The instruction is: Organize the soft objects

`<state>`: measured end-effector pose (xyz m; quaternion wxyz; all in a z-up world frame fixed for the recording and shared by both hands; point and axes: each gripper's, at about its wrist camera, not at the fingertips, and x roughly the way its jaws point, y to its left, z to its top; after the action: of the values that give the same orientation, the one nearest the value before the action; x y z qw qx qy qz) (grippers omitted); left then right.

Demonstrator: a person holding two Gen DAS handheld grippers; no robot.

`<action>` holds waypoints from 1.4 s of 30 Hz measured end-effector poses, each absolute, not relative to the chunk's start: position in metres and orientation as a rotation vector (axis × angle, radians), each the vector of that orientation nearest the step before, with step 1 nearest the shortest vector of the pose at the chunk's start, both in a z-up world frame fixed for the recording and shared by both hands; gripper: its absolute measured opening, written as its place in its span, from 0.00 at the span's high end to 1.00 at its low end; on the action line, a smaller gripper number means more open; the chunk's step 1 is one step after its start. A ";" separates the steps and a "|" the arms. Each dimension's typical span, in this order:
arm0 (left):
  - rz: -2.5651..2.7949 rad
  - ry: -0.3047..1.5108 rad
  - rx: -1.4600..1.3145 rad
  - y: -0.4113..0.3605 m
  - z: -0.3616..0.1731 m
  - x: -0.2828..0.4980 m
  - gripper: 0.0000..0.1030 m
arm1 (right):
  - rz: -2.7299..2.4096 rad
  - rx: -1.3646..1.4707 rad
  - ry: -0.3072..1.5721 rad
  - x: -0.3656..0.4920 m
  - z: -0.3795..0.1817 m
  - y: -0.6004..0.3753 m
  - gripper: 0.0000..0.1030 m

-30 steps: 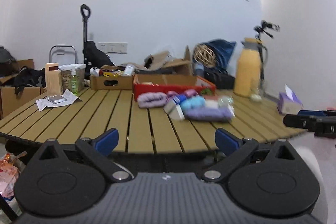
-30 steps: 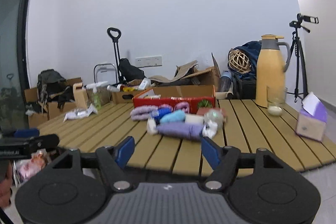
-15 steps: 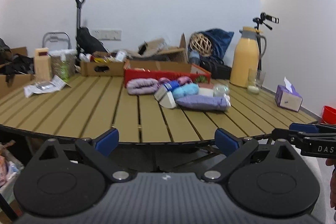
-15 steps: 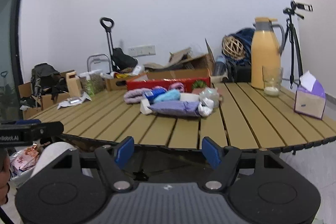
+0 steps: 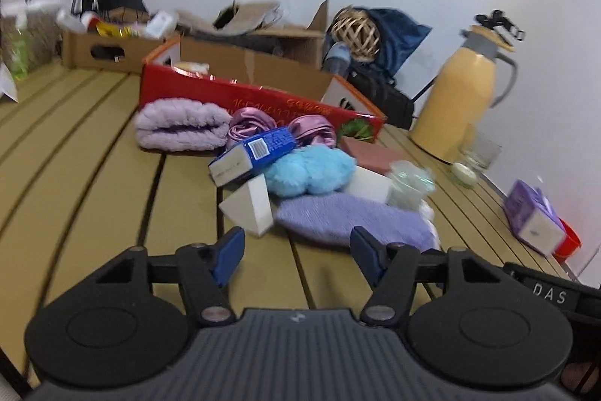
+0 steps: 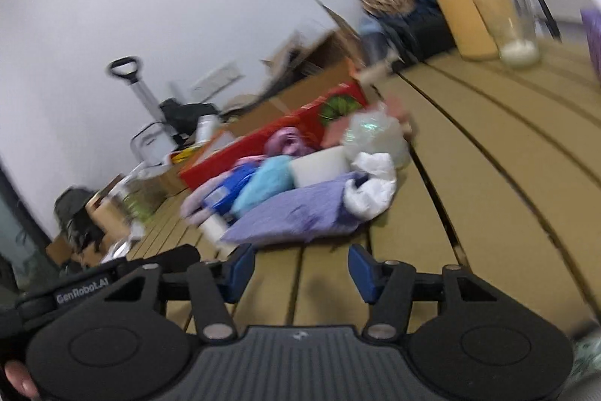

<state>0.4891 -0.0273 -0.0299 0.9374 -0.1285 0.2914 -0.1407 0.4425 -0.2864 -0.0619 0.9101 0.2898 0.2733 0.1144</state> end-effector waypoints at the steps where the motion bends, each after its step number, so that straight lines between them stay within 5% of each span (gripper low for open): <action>1: -0.285 0.611 -0.291 -0.027 -0.032 0.500 0.38 | 0.238 0.654 0.563 0.452 -0.066 -0.290 0.50; 5: -0.300 0.652 -0.361 -0.030 -0.041 0.526 0.38 | 0.216 0.784 0.563 0.473 -0.082 -0.303 0.67; 9: -0.300 0.660 -0.382 -0.035 -0.046 0.533 0.87 | 0.242 0.797 0.583 0.481 -0.090 -0.308 0.93; 12: -0.300 0.689 -0.393 -0.031 -0.042 0.517 0.92 | 0.339 0.777 0.612 0.474 -0.085 -0.313 0.93; 17: -0.362 0.720 -0.293 -0.025 -0.044 0.450 0.91 | 0.483 0.559 0.710 0.444 -0.068 -0.305 0.89; 21: -0.379 0.718 -0.304 -0.021 -0.049 0.436 0.56 | 0.404 0.490 0.679 0.432 -0.063 -0.301 0.77; 25: -0.366 0.653 -0.322 -0.016 -0.040 0.446 0.47 | 0.306 0.456 0.572 0.437 -0.053 -0.291 0.66; 29: -0.351 0.669 -0.361 -0.015 -0.043 0.464 0.50 | 0.264 0.442 0.580 0.457 -0.058 -0.278 0.65; 30: -0.359 0.679 -0.371 -0.015 -0.046 0.466 0.58 | 0.249 0.423 0.598 0.461 -0.061 -0.272 0.66; 31: -0.371 0.691 -0.376 -0.015 -0.050 0.468 0.78 | 0.239 0.387 0.603 0.462 -0.064 -0.267 0.66; 33: -0.390 0.715 -0.377 -0.013 -0.052 0.469 0.85 | 0.232 0.289 0.615 0.458 -0.068 -0.253 0.66; 42: -0.403 0.715 -0.334 -0.013 -0.056 0.460 0.86 | 0.203 0.093 0.589 0.438 -0.070 -0.227 0.67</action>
<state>0.4600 -0.0131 -0.0559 0.9034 -0.1614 0.3461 -0.1949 0.4383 -0.2267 -0.0698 0.9509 0.0456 0.2895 0.0997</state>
